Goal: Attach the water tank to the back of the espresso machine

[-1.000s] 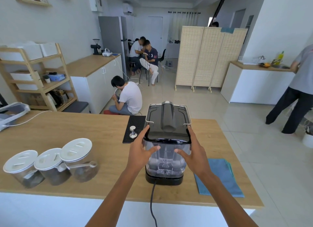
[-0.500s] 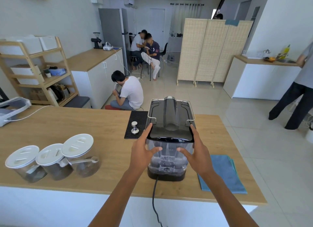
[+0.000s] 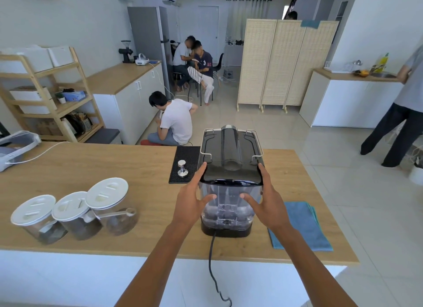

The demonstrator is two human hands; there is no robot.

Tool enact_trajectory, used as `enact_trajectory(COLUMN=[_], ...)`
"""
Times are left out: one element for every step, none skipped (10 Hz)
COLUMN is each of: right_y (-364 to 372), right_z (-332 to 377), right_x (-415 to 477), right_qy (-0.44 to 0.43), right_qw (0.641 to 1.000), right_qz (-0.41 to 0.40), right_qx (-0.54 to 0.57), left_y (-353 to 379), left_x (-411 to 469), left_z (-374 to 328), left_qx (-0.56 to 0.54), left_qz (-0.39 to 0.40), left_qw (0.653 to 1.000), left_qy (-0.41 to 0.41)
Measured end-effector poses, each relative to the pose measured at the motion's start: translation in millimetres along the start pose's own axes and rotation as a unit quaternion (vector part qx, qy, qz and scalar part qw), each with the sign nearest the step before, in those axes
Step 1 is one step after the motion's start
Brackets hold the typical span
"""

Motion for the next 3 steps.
enact_trajectory(right_y=[1, -1, 3], right_z=[-3, -11, -34], right_x=[-6, -15, -38], right_qy=[0.007, -0.016, 0.009], right_qw=[1.000, 0.999, 0.994], right_qz=[-0.006, -0.018, -0.008], right_qx=[-0.019, -0.046, -0.110], left_y=[-2, 5, 15], left_x=[-7, -20, -45], left_z=[3, 18, 38], left_qx=[0.044, 0.113, 0.133], left_qz=[0.019, 0.072, 0.169], left_qw=[0.999, 0.991, 0.977], left_qy=[0.002, -0.016, -0.011])
Point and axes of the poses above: each hand's wrist, its own x-axis towards the middle knuckle, its own y-axis out of the palm, z = x × y, the point moved 2 cm from there along x, towards the middle knuckle, and after that the axes turned 9 degrees about x, right-handed, at the moved point
